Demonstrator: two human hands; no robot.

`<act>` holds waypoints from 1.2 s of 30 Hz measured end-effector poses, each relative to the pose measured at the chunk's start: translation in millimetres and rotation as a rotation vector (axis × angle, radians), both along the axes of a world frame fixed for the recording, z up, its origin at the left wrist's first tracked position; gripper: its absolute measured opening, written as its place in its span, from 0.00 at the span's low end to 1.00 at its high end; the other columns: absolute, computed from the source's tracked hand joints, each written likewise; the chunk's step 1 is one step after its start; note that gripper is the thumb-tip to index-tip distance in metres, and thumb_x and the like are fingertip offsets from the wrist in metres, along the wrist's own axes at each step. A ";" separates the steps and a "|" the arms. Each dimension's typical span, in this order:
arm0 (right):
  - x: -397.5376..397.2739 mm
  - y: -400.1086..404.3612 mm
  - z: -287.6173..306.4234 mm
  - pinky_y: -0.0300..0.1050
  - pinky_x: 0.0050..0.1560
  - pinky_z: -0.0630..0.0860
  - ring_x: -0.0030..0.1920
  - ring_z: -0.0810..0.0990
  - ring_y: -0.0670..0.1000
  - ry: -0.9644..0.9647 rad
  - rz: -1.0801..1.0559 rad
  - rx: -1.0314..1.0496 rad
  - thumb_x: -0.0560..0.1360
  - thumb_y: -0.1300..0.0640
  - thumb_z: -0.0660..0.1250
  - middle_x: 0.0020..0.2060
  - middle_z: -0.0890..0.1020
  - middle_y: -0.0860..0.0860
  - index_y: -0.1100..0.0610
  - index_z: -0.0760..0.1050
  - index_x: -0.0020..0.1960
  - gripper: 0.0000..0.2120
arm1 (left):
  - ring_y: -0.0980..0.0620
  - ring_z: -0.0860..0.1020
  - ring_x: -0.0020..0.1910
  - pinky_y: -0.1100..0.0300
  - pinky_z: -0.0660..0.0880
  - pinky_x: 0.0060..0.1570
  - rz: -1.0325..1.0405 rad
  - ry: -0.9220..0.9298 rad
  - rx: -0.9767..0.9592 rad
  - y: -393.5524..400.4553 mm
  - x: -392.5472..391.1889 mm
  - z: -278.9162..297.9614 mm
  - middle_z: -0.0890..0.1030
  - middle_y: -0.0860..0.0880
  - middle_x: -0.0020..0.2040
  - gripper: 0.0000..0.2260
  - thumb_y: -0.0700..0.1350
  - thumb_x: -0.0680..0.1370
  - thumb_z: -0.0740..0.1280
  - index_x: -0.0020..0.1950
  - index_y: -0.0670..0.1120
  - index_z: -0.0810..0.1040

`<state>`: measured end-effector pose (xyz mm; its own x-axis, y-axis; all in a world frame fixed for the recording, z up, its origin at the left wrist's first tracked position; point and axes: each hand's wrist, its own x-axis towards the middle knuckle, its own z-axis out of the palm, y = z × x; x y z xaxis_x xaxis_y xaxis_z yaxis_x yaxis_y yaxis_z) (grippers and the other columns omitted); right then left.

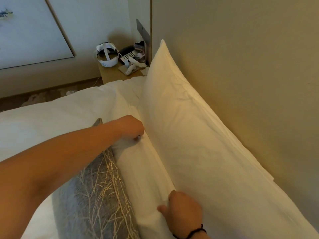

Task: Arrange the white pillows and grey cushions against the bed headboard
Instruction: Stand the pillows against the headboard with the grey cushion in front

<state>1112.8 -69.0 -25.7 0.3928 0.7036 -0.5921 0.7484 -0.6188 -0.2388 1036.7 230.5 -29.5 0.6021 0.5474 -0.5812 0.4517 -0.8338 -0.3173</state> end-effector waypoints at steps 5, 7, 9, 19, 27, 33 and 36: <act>-1.6 -2.5 -2.1 0.45 0.41 0.70 0.42 0.74 0.56 -0.003 0.014 0.079 0.80 0.49 0.58 0.40 0.73 0.51 0.52 0.62 0.38 0.14 | 0.49 0.79 0.52 0.53 0.75 0.57 -0.184 -0.244 -0.085 -0.2 7.0 17.0 0.82 0.54 0.53 0.12 0.53 0.76 0.58 0.50 0.55 0.81; -4.1 -9.0 3.3 0.44 0.39 0.66 0.39 0.68 0.53 -0.046 0.012 0.142 0.80 0.52 0.56 0.37 0.68 0.49 0.50 0.55 0.35 0.17 | 0.49 0.78 0.55 0.54 0.73 0.60 -0.203 -0.270 -0.079 0.0 4.8 23.5 0.81 0.54 0.55 0.11 0.53 0.79 0.59 0.53 0.54 0.81; -4.2 -17.5 12.3 0.44 0.38 0.63 0.38 0.67 0.52 -0.088 0.017 0.199 0.80 0.53 0.54 0.38 0.71 0.50 0.49 0.52 0.34 0.18 | 0.49 0.76 0.59 0.54 0.70 0.64 -0.203 -0.355 -0.097 1.3 5.0 37.5 0.80 0.52 0.59 0.12 0.52 0.80 0.60 0.57 0.53 0.80; -10.9 -18.5 33.3 0.42 0.29 0.53 0.32 0.63 0.48 -0.198 0.051 0.364 0.81 0.50 0.52 0.35 0.67 0.45 0.51 0.61 0.40 0.12 | 0.49 0.64 0.74 0.46 0.68 0.65 0.105 -0.630 -0.008 -16.4 -30.7 36.5 0.71 0.47 0.73 0.13 0.51 0.82 0.60 0.63 0.52 0.79; -10.0 -65.3 12.1 0.43 0.40 0.69 0.41 0.73 0.47 -0.080 -0.035 0.401 0.76 0.35 0.57 0.45 0.76 0.44 0.48 0.72 0.52 0.18 | 0.53 0.62 0.74 0.44 0.56 0.72 -0.148 -0.453 -0.139 -57.1 -28.2 5.0 0.71 0.55 0.72 0.17 0.45 0.83 0.55 0.68 0.60 0.70; 9.1 -138.6 6.1 0.35 0.36 0.67 0.36 0.75 0.42 0.258 -0.423 0.318 0.73 0.32 0.58 0.36 0.78 0.42 0.48 0.75 0.42 0.21 | 0.53 0.69 0.69 0.45 0.49 0.73 -0.150 -0.391 -0.421 -86.5 -15.6 24.3 0.75 0.56 0.69 0.18 0.53 0.80 0.54 0.66 0.61 0.75; 14.0 -148.9 4.7 0.40 0.33 0.63 0.29 0.65 0.48 0.452 -0.570 0.300 0.75 0.43 0.66 0.27 0.69 0.49 0.54 0.67 0.32 0.20 | 0.51 0.70 0.68 0.42 0.50 0.73 -0.219 -0.300 -0.427 -103.3 -1.3 32.9 0.77 0.56 0.65 0.17 0.60 0.78 0.56 0.63 0.61 0.77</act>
<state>1126.8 -217.9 -21.1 0.5076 0.6210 -0.5973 0.1249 -0.7389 -0.6621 1035.4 127.3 3.4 0.8481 0.1449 -0.5096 0.2719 -0.9446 0.1840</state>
